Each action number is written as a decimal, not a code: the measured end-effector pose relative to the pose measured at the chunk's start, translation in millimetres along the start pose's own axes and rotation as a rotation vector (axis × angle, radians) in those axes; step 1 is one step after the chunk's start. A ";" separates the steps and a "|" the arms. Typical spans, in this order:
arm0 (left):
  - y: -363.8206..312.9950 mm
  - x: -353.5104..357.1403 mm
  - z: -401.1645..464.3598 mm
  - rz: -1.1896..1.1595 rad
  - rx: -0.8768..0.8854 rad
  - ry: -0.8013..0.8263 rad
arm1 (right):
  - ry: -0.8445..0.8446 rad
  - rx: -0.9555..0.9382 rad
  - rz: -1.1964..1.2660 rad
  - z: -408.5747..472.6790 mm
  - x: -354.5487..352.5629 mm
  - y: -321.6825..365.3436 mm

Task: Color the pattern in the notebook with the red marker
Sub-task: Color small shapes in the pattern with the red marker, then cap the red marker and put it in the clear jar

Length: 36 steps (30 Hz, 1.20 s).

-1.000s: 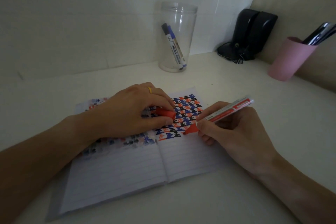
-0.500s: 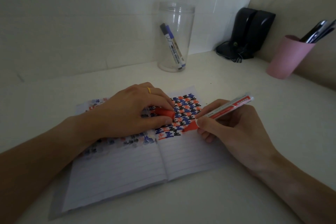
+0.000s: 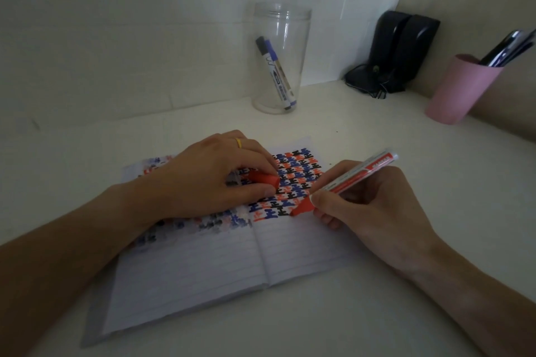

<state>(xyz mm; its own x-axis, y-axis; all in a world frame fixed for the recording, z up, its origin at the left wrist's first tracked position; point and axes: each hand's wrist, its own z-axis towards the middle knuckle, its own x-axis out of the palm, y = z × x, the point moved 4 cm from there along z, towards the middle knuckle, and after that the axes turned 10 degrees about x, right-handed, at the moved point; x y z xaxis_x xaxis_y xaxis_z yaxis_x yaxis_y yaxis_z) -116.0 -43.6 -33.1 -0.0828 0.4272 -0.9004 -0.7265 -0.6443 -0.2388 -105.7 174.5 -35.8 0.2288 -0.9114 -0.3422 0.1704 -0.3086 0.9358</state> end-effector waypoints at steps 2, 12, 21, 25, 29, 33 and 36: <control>0.3 0.1 -0.1 0.006 -0.002 0.005 | -0.038 0.019 -0.024 2.3 -1.3 -3.3; -1.0 0.7 -0.1 -0.002 0.003 -0.006 | -0.062 0.062 -0.015 4.8 -2.3 -5.7; -4.4 -3.0 0.0 -0.006 -0.005 -0.028 | -0.089 0.464 0.264 39.5 -9.2 15.5; -5.3 -3.6 0.1 0.014 -0.006 -0.013 | -0.087 0.415 0.339 53.8 2.7 23.0; -3.1 -2.3 -1.8 0.020 -0.024 -0.005 | -0.089 0.256 0.452 53.6 12.6 6.3; -2.5 -4.0 -1.1 -0.049 -0.092 -0.108 | -0.090 0.185 0.568 55.0 7.7 -0.1; 2.8 -10.4 -4.1 -0.101 -0.212 -0.272 | -0.056 0.146 0.598 54.4 5.6 0.4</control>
<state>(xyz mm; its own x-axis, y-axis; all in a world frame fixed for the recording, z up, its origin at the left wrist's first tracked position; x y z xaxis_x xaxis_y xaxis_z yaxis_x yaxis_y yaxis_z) -114.4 -52.4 -26.0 -0.2169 0.6305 -0.7453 -0.5848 -0.6952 -0.4179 -156.5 154.5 -32.7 0.1923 -0.9498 0.2467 -0.1059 0.2299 0.9674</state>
